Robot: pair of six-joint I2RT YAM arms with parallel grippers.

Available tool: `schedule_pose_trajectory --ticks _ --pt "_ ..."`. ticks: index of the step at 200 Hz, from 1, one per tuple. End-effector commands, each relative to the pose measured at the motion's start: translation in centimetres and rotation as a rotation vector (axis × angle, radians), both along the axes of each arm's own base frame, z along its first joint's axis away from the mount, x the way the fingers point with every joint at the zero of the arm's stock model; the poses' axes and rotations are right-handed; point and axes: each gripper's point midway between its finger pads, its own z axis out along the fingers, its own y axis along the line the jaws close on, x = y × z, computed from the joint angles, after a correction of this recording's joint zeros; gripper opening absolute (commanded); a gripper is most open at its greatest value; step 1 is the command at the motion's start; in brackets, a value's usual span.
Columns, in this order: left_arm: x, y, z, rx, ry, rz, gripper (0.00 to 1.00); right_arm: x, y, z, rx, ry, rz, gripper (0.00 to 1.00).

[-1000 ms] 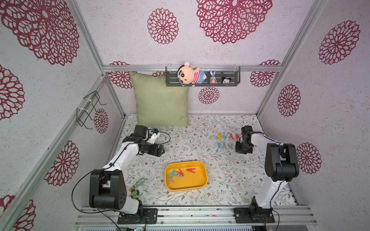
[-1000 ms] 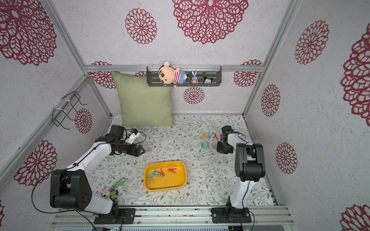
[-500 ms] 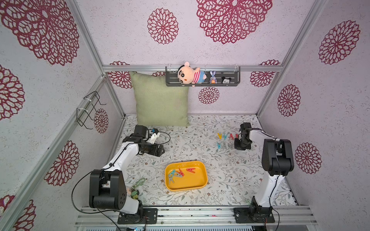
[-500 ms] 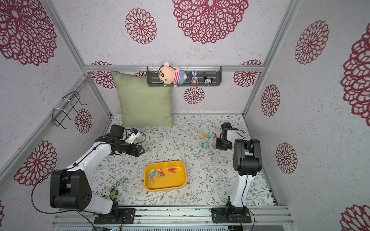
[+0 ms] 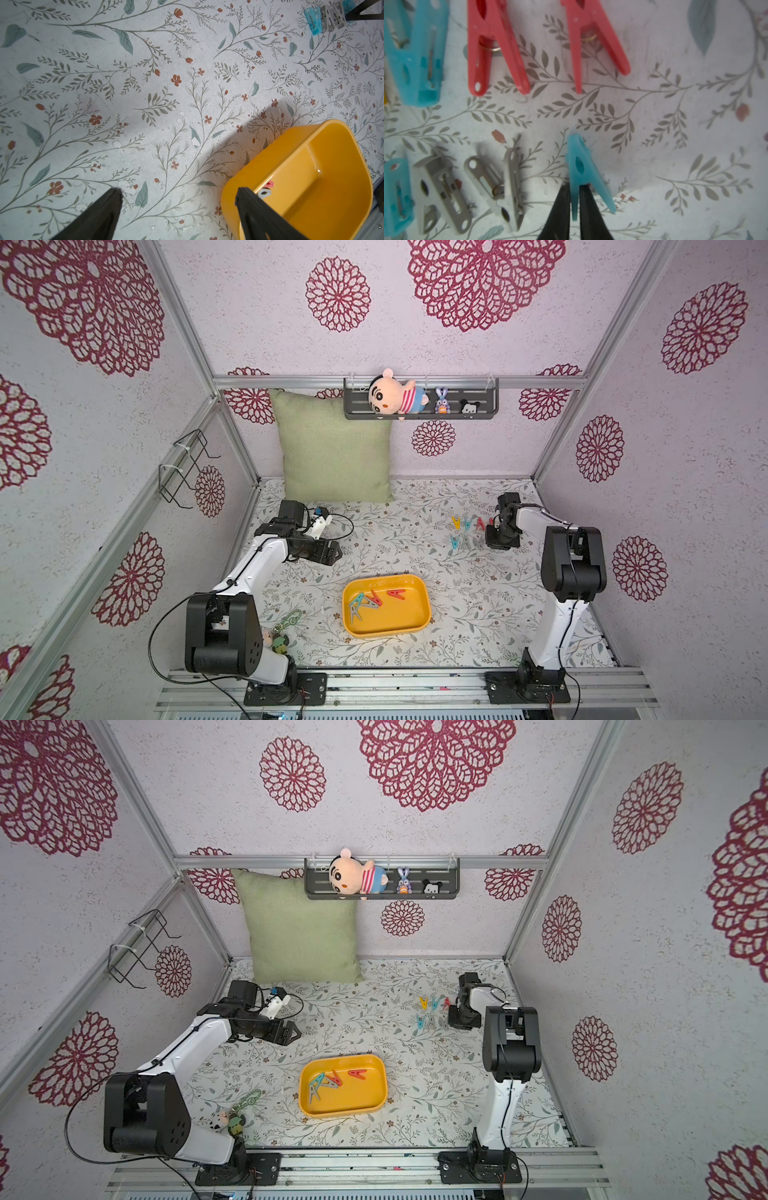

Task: Take the clothespins out of the storage box
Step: Place the clothespin at the center of the board.

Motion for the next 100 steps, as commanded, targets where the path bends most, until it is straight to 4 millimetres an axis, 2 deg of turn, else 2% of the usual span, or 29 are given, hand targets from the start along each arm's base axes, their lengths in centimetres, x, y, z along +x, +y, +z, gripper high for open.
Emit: schedule_pose_trajectory --ticks 1,32,60,100 --pt "0.1 0.0 0.3 -0.009 -0.013 0.000 0.94 0.0 0.5 1.6 0.004 -0.012 0.014 0.23" --pt "0.1 0.0 0.3 -0.010 -0.013 -0.001 0.94 0.2 0.6 3.4 -0.008 -0.039 0.013 0.27" --pt "0.1 0.0 0.2 -0.009 -0.013 -0.002 0.94 0.3 0.9 5.9 -0.011 -0.076 0.012 0.29" --pt "0.1 0.0 0.2 -0.008 -0.013 -0.002 0.94 -1.3 2.5 9.1 -0.001 -0.120 0.012 0.32"
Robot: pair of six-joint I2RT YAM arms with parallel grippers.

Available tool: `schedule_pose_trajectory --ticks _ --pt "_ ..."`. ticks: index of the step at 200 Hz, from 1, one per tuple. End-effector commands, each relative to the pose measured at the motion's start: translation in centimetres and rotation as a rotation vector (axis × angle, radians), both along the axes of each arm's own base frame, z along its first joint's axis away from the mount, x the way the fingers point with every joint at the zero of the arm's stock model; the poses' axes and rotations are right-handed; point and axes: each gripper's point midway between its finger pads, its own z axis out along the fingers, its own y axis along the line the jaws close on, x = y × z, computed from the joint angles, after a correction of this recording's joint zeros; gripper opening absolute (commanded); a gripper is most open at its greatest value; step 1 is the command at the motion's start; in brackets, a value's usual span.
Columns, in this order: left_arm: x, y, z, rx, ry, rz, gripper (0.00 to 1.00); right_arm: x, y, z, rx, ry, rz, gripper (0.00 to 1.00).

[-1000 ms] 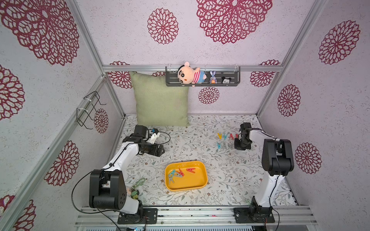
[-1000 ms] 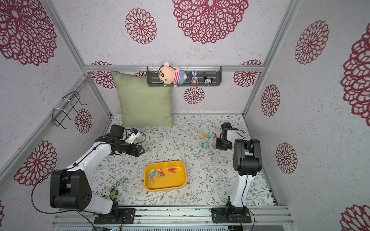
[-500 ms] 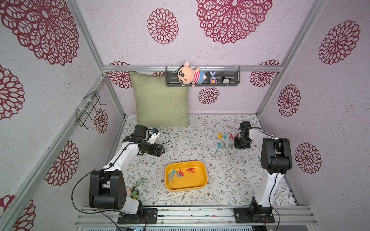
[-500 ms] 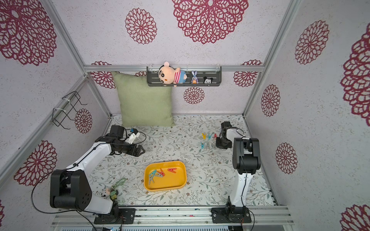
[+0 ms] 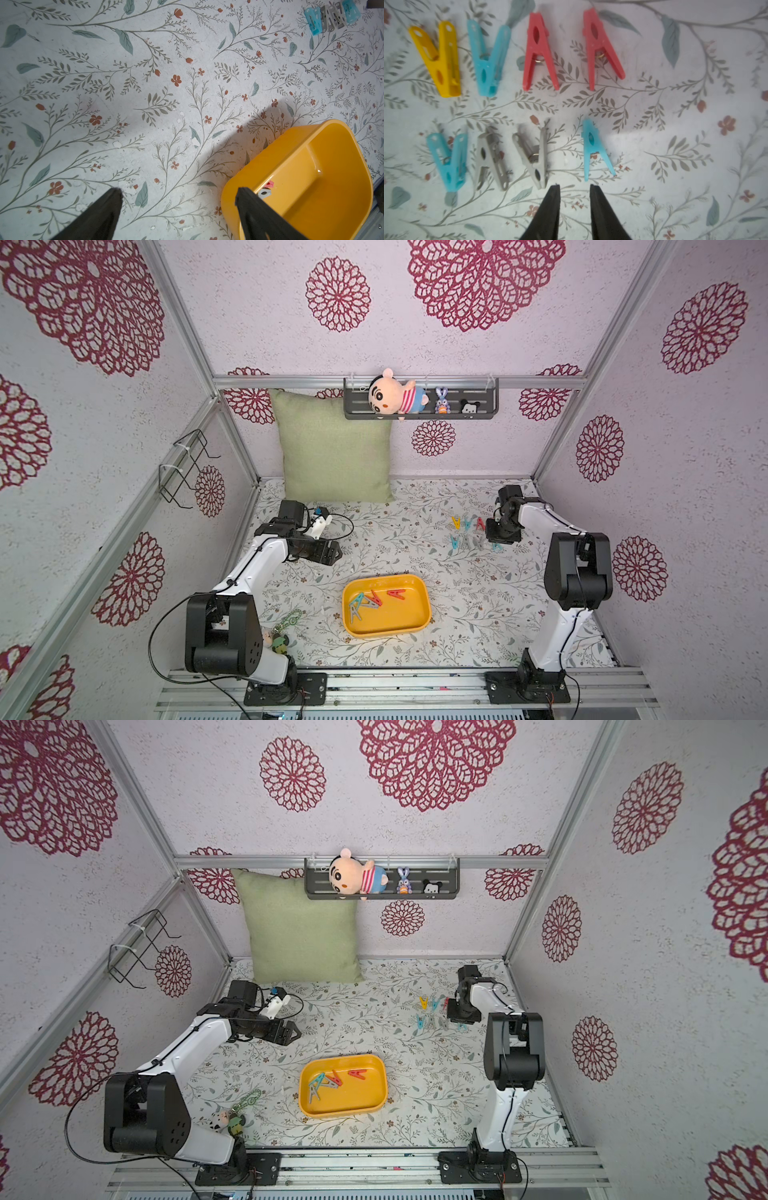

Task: Take the clothespins out of the storage box
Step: Place the clothespin at the center of the board, then pick up the clothespin from the storage box.

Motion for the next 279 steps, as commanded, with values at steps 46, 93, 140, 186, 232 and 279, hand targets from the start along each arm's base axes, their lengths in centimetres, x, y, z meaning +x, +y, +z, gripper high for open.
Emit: schedule_pose_trajectory --ticks 46,93,140,186,232,279 --pt "0.2 0.1 0.1 -0.005 -0.012 0.002 0.94 -4.7 10.3 11.1 0.068 -0.198 0.157 0.32" --pt "0.2 0.2 0.1 0.002 -0.013 0.008 0.94 -12.7 21.2 15.2 0.152 -0.283 0.481 0.32" --pt "0.2 0.2 0.0 0.001 -0.010 0.008 0.94 -20.5 28.9 10.9 0.130 -0.171 0.816 0.32" --pt "0.2 0.2 0.1 0.001 -0.014 0.007 0.94 -21.9 31.0 6.1 0.057 -0.079 0.916 0.32" --pt "0.2 0.1 0.0 0.000 -0.012 0.006 0.94 -21.7 31.2 2.3 -0.008 -0.016 0.939 0.32" --pt "0.2 0.2 0.1 0.000 -0.014 0.007 0.94 -21.2 31.1 -0.4 -0.071 0.018 0.950 0.32"
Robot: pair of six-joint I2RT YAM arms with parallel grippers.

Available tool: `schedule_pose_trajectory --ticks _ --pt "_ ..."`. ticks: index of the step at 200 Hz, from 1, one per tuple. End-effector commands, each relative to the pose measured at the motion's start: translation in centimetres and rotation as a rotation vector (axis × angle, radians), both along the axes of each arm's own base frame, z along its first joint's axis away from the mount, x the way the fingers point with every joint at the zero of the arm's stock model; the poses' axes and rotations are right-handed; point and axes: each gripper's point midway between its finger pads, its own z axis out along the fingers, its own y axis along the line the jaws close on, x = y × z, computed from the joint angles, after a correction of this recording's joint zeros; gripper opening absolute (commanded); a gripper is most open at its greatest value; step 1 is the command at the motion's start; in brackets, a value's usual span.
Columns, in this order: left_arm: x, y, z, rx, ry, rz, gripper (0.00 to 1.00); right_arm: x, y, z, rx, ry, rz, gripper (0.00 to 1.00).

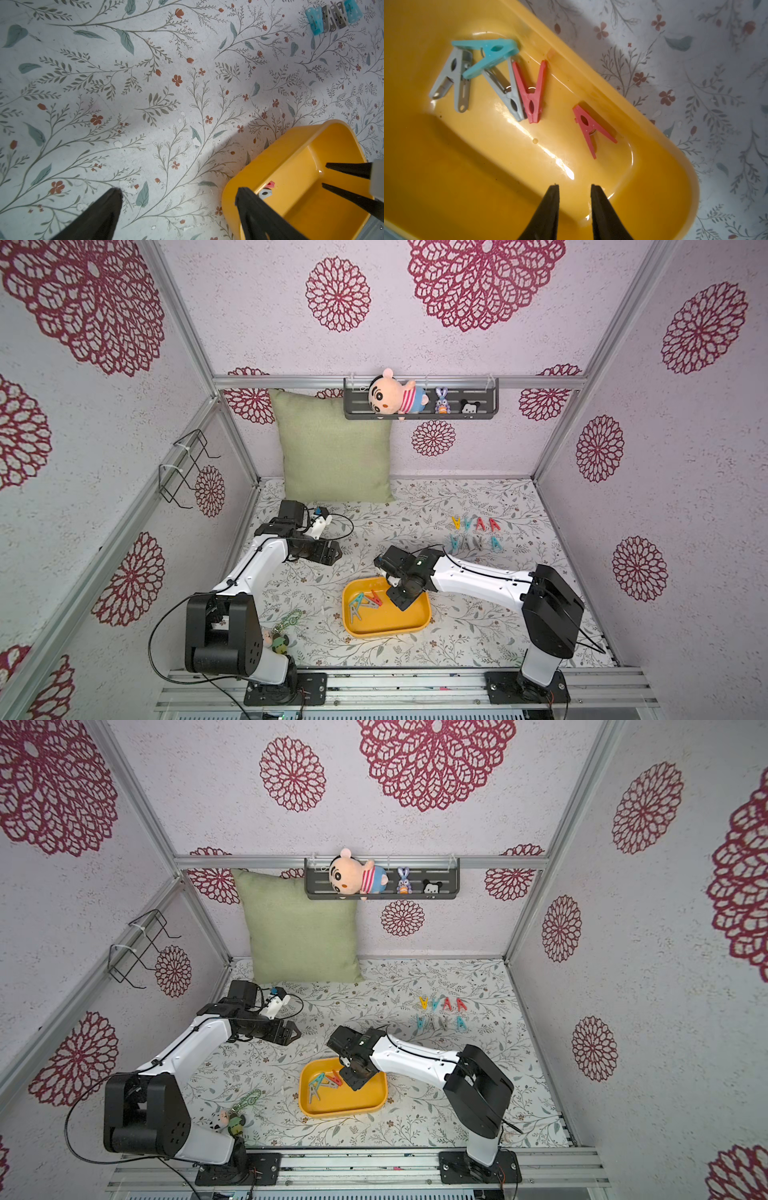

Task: Take the clothespins out of the storage box
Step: Pick up the clothespin from the storage box.

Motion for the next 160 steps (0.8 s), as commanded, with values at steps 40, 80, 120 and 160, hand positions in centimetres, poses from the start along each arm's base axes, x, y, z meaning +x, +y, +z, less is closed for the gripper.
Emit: schedule_pose_trajectory --ticks 40,80,120,160 --pt "0.1 0.0 0.2 -0.008 -0.014 0.002 0.94 0.8 -0.1 -2.5 -0.076 -0.026 0.038 0.32" --pt "0.1 0.0 0.3 -0.010 -0.017 0.000 0.94 1.2 0.1 -2.9 -0.083 -0.043 0.048 0.32" --pt "0.0 0.0 0.3 -0.009 -0.015 0.000 0.94 1.4 0.0 -3.7 -0.107 -0.043 0.060 0.32" --pt "0.1 0.0 0.4 -0.010 -0.018 -0.001 0.94 1.4 0.0 -4.4 -0.118 -0.041 0.069 0.32"
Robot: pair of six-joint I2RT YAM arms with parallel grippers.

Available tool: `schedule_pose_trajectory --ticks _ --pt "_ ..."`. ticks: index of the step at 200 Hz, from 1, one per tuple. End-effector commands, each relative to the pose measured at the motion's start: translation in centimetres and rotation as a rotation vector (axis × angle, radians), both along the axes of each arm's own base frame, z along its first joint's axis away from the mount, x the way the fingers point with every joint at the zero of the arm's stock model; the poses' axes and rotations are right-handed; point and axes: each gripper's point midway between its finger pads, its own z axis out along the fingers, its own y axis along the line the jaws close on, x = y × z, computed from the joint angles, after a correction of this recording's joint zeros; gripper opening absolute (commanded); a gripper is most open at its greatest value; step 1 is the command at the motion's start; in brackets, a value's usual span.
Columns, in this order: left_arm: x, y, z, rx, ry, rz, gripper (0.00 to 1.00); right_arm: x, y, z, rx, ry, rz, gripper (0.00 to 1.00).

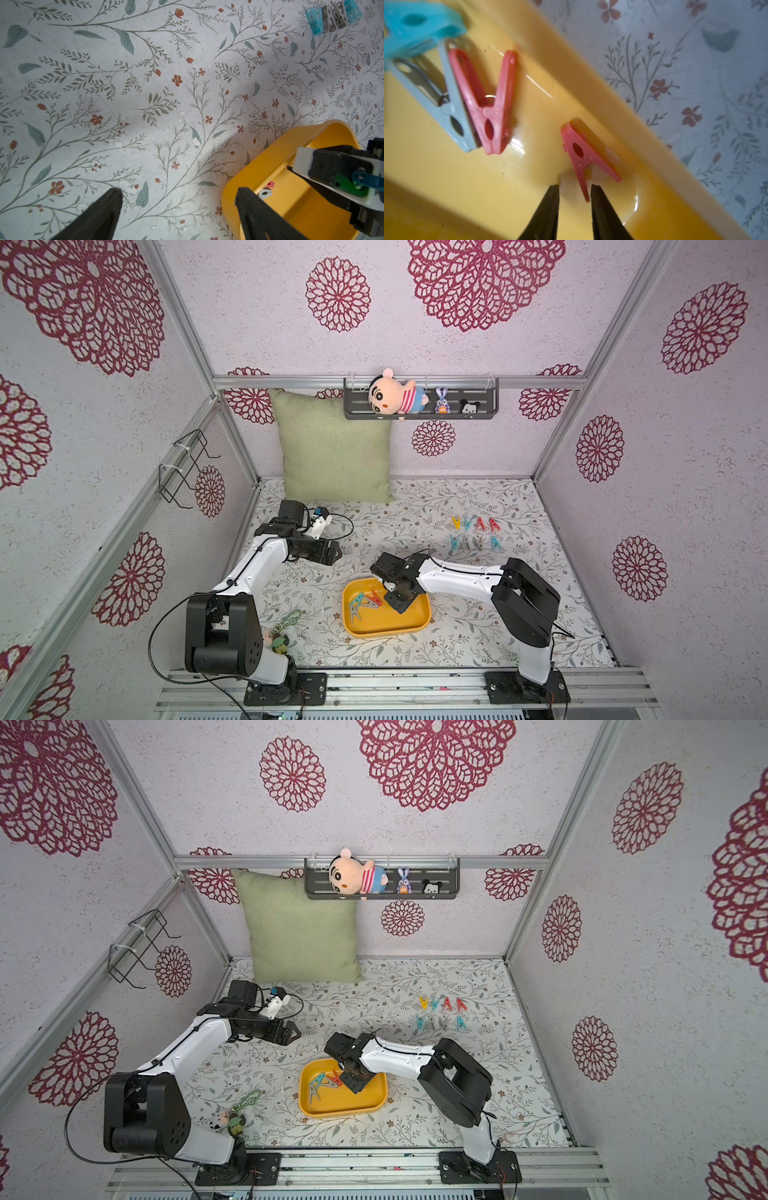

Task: Take the clothespins out of the storage box
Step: Pick up the clothespin from the storage box.

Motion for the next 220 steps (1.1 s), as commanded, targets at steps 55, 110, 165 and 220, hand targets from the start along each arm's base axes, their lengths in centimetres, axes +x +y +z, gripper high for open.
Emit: schedule_pose_trajectory --ticks 55,110,165,220 --pt "0.0 0.0 0.5 -0.009 -0.020 0.000 0.94 0.4 0.4 -0.4 0.008 -0.024 0.017 0.24" --pt "0.0 0.1 0.4 -0.008 -0.019 0.002 0.94 0.2 0.6 0.6 0.045 -0.033 0.013 0.04" --pt "0.1 0.1 0.4 -0.007 -0.018 0.003 0.94 -1.2 1.1 5.6 0.176 -0.016 0.030 0.00" --pt "0.1 0.0 0.2 -0.007 -0.015 0.002 0.94 -2.0 1.3 14.8 0.446 -0.084 0.029 0.00"
